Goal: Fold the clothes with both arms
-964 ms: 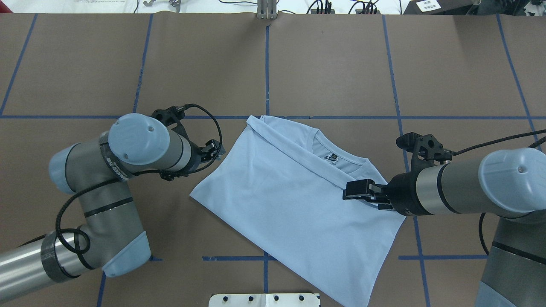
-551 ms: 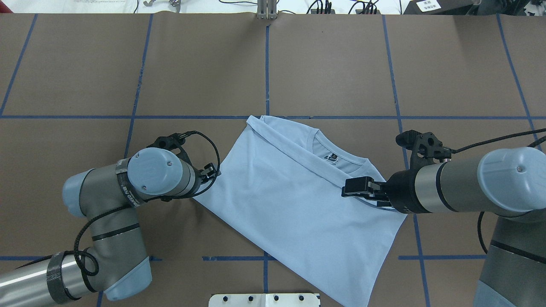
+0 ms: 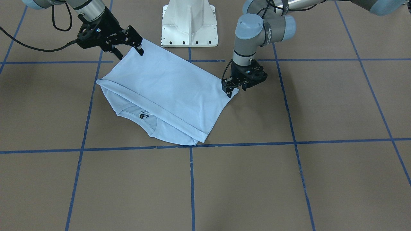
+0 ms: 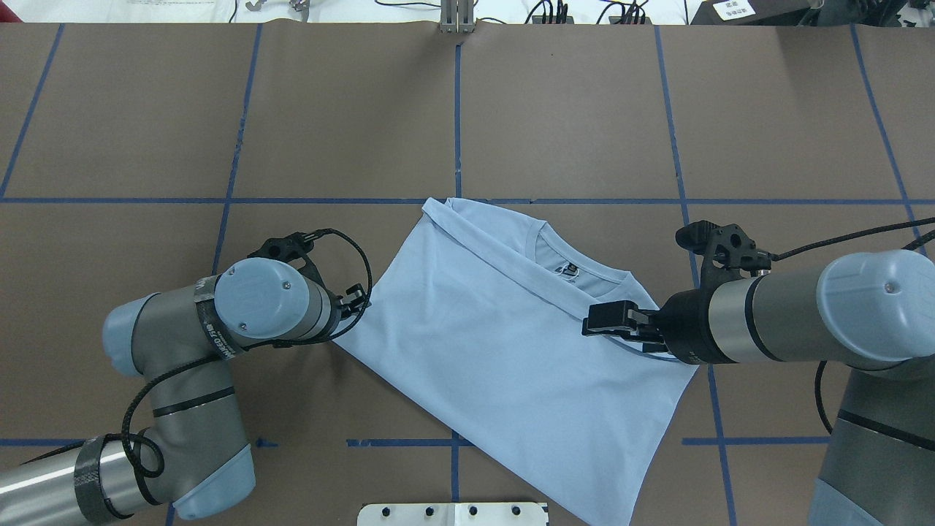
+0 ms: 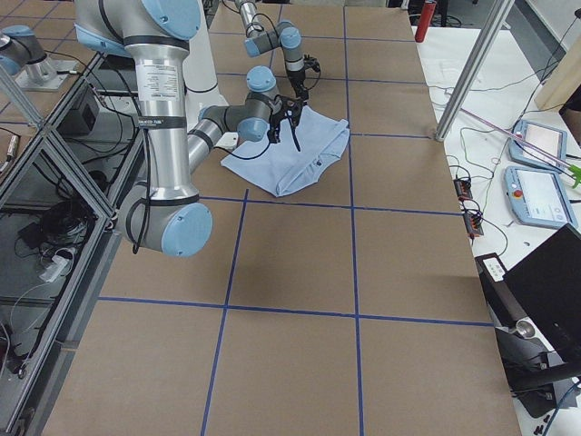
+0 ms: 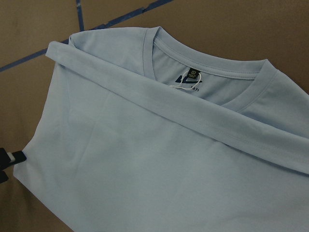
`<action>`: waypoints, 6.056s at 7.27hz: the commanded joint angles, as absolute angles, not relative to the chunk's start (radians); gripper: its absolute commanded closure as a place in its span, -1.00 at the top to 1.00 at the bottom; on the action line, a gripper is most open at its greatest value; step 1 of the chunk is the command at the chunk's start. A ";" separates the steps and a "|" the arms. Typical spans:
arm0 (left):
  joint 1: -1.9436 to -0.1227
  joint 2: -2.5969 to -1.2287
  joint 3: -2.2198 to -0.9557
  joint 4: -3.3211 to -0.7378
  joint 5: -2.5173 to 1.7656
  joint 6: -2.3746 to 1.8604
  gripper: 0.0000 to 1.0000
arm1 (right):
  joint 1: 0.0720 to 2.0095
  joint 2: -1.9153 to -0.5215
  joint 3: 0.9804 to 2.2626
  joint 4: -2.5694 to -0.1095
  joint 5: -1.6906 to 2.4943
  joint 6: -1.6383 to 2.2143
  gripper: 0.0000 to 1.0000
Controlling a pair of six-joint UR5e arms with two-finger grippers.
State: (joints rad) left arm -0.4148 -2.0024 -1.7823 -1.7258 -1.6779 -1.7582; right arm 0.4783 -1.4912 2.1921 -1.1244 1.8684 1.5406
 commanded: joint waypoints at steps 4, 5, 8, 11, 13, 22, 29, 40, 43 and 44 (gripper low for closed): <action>-0.410 -2.006 -1.782 -1.726 -1.680 -1.756 0.48 | 0.483 -1.493 2.192 -1.124 1.868 1.540 1.00; -0.405 -2.006 -1.782 -1.726 -1.680 -1.758 0.44 | 0.483 -1.494 2.191 -1.124 1.868 1.542 1.00; -0.400 -2.005 -1.778 -1.726 -1.678 -1.758 -0.11 | 0.483 -1.494 2.191 -1.126 1.868 1.542 1.00; -0.400 -2.003 -1.781 -1.726 -1.677 -1.756 -0.67 | 0.485 -1.494 2.191 -1.124 1.868 1.540 1.00; -0.402 -2.006 -1.784 -1.726 -1.678 -1.756 -1.00 | 0.492 -1.493 2.191 -1.126 1.868 1.540 1.00; -0.758 -2.339 -1.224 -2.024 -1.621 -1.387 -1.00 | 0.531 -1.491 2.168 -1.126 1.868 1.534 1.00; -0.764 -2.516 -0.911 -2.276 -1.494 -1.207 1.00 | 0.538 -1.471 2.111 -1.132 1.870 1.522 1.00; -0.802 -2.125 -1.437 -2.240 -1.767 -0.957 1.00 | 0.293 -1.022 1.781 -1.575 1.539 1.281 1.00; -0.796 -2.126 -1.436 -2.240 -1.767 -0.968 1.00 | 0.273 -1.014 1.769 -1.580 1.548 1.261 1.00; -0.795 -2.126 -1.434 -2.241 -1.767 -0.969 1.00 | 0.273 -1.019 1.767 -1.589 1.548 1.256 1.00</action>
